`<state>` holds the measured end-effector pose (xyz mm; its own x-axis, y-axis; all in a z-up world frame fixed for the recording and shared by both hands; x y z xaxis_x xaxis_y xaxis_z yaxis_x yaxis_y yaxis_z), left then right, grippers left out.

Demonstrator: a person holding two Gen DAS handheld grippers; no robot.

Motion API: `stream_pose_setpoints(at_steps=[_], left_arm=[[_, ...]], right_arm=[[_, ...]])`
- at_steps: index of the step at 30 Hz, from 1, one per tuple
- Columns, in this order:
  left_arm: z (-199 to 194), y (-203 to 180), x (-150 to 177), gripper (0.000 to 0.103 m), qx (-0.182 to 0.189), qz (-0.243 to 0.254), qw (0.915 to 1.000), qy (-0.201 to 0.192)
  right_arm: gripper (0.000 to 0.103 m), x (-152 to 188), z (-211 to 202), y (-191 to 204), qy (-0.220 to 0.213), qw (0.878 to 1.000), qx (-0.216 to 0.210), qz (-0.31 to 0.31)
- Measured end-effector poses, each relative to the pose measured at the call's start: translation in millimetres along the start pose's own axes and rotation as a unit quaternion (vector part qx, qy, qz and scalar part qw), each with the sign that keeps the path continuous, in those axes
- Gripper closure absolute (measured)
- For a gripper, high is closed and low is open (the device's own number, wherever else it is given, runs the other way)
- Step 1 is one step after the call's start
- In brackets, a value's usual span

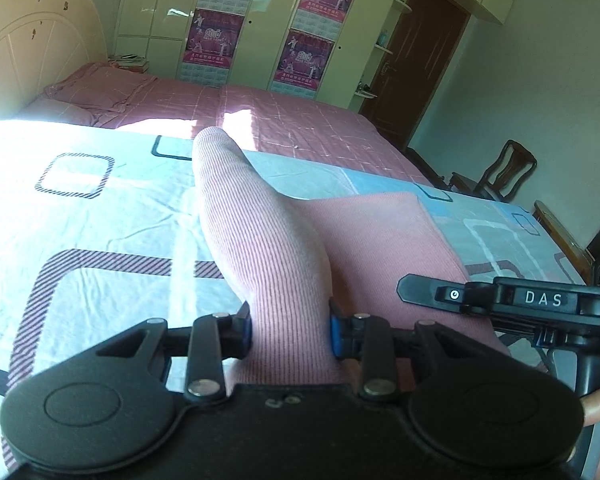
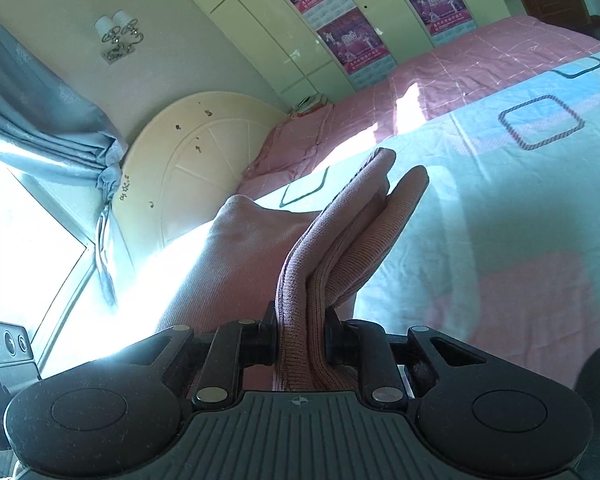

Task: Fold small clothes
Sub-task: 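Lift and fold the bundle end over with the right tool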

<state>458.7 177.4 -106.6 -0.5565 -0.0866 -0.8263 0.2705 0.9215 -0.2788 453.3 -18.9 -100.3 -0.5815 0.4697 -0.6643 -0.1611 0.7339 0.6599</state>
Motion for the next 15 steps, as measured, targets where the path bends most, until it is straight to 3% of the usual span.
stream_pose_setpoints(at_steps=[7, 15], left_arm=[[21, 50, -6, 0.070, -0.022, -0.001, 0.9997, 0.004], [47, 101, 13, 0.065, -0.063, -0.016, 0.9977, 0.018]], right_arm=[[0.083, 21, 56, 13, 0.021, 1.000, 0.003, -0.008], [0.083, 33, 93, -13, 0.038, 0.998, 0.044, -0.013]])
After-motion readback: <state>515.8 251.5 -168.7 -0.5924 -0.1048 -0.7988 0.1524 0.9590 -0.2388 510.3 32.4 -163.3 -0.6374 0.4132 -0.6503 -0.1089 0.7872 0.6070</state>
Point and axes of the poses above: each gripper's, at about its wrist camera, not at the fingertips, and z roughly the way its jaws point, y to its left, x to its underside, the point moved 8 cm from there along z, roughly the way its jaws point, and after that the axes turned 12 degrees about -y, right-handed, at the moved point
